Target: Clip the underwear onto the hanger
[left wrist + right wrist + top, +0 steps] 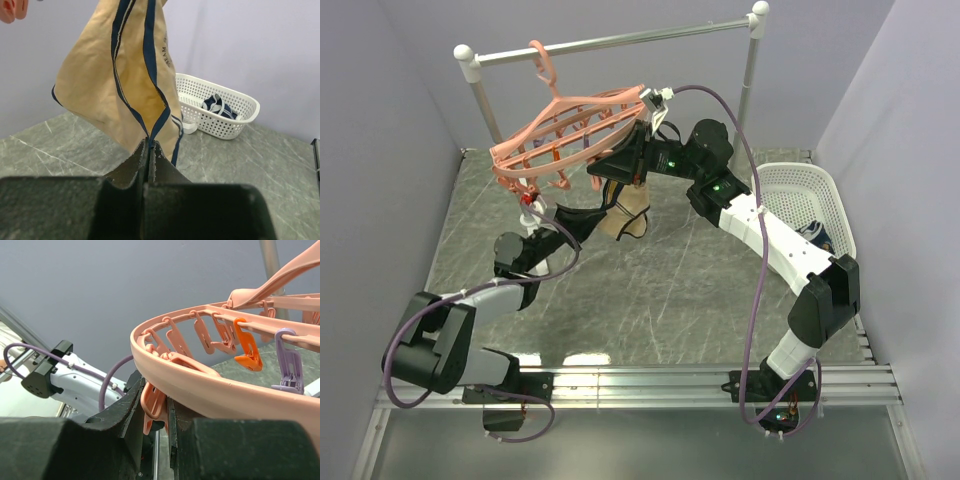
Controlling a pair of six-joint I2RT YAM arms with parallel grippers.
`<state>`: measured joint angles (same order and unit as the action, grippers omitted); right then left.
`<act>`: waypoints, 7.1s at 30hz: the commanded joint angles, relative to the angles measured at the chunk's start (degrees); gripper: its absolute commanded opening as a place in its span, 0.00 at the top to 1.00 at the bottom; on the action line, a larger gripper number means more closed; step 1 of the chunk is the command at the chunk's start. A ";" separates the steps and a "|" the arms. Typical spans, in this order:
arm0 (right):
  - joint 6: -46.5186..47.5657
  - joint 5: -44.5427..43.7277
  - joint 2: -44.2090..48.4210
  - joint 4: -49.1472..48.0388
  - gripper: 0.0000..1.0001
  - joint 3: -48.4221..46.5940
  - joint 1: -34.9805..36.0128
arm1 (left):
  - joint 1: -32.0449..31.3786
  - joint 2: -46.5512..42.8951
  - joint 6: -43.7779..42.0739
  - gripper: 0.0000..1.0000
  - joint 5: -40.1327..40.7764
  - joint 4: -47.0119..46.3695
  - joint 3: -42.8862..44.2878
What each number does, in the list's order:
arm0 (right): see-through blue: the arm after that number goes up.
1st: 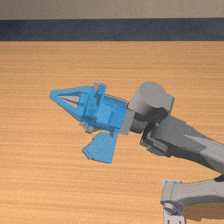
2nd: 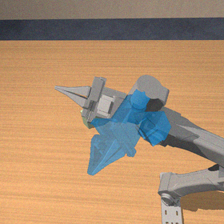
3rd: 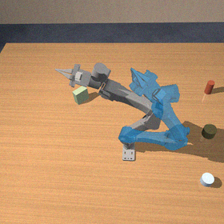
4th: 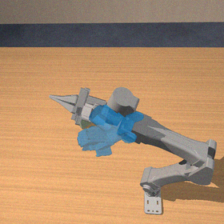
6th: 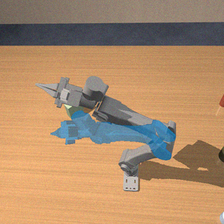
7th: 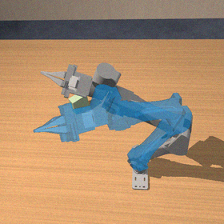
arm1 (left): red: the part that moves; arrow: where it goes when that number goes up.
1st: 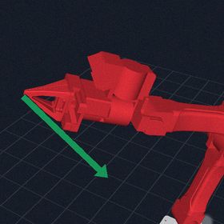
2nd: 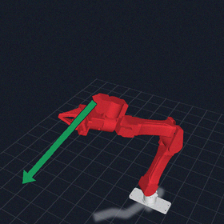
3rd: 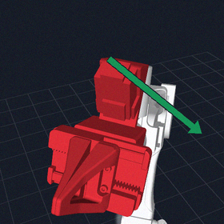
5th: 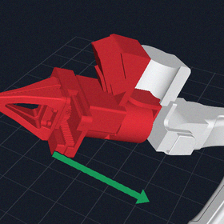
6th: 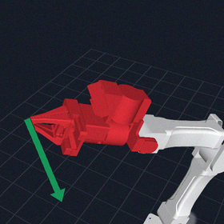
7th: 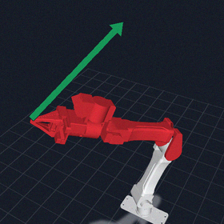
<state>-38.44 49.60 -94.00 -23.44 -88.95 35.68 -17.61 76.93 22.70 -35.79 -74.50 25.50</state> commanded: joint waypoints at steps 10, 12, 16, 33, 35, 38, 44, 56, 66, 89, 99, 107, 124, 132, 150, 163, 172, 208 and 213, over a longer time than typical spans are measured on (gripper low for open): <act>3.37 0.05 0.31 -2.48 1.00 -3.16 0.09 | -0.94 -19.26 -11.27 1.00 -1.57 25.53 4.64; 4.24 -0.03 0.13 -2.66 1.00 -3.25 0.27 | -1.03 -21.28 -12.67 1.00 -2.17 30.17 5.96; 5.65 -1.00 0.13 -1.87 1.00 -3.16 0.35 | -1.03 -22.70 -14.70 1.00 -4.19 33.79 8.86; 15.31 -21.53 4.26 12.53 1.00 -2.81 3.34 | -7.00 -22.87 -20.50 1.00 15.03 44.44 17.13; 16.02 -23.93 4.61 14.56 1.00 -2.90 4.13 | -7.88 -22.87 -21.37 1.00 16.27 44.88 17.22; 17.60 -29.47 5.66 16.14 1.00 -2.81 5.80 | -9.02 -22.61 -22.08 1.00 19.44 45.84 17.66; 18.66 -36.67 6.28 17.55 1.00 -3.16 6.86 | -10.43 -22.61 -22.00 1.00 24.80 49.53 19.24; 20.07 -45.74 4.52 20.80 1.00 -5.45 9.23 | -12.36 -22.87 -23.67 1.00 28.93 51.47 21.61; 19.54 -48.20 2.77 21.42 1.00 -7.20 10.11 | -13.33 -22.08 -24.10 1.00 30.34 52.61 23.02; 20.33 -51.27 2.15 20.46 1.00 -7.03 11.17 | -14.65 -20.41 -24.54 1.00 32.01 52.88 24.78; 22.79 -55.48 1.45 21.42 1.00 -7.82 12.48 | -15.09 -20.06 -24.89 1.00 31.84 52.79 25.48; 24.11 -56.72 0.92 22.21 1.00 -8.52 12.92 | -15.44 -20.15 -25.42 1.00 33.15 52.26 26.18; 24.46 -52.33 1.27 21.60 0.55 -8.35 12.92 | -15.44 -20.24 -25.51 1.00 33.68 52.53 25.92; 24.20 -51.54 1.89 21.42 0.43 -8.17 12.92 | -15.35 -20.06 -25.60 1.00 33.95 52.26 25.39; 21.31 -42.68 6.46 26.16 0.14 -4.13 10.82 | -15.35 -19.10 -24.98 1.00 34.56 53.94 25.22; 16.55 -33.52 8.39 28.01 0.03 0.53 7.74 | -15.35 -17.78 -24.37 0.84 33.33 55.16 25.57; 16.02 -26.94 11.46 27.57 0.00 3.42 6.07 | -15.35 -19.35 -20.68 0.58 30.35 61.66 25.22; 28.59 -30.09 56.01 42.07 0.00 38.40 -18.53 | 0.29 -29.11 -18.31 0.01 24.78 115.19 33.31; 28.33 -31.32 63.74 43.05 0.00 43.59 -22.40 | 5.02 -32.80 -17.60 0.01 31.48 113.88 29.27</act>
<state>-11.22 19.49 -33.85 19.46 -46.78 14.50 -14.90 46.78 6.00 -9.80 38.63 56.23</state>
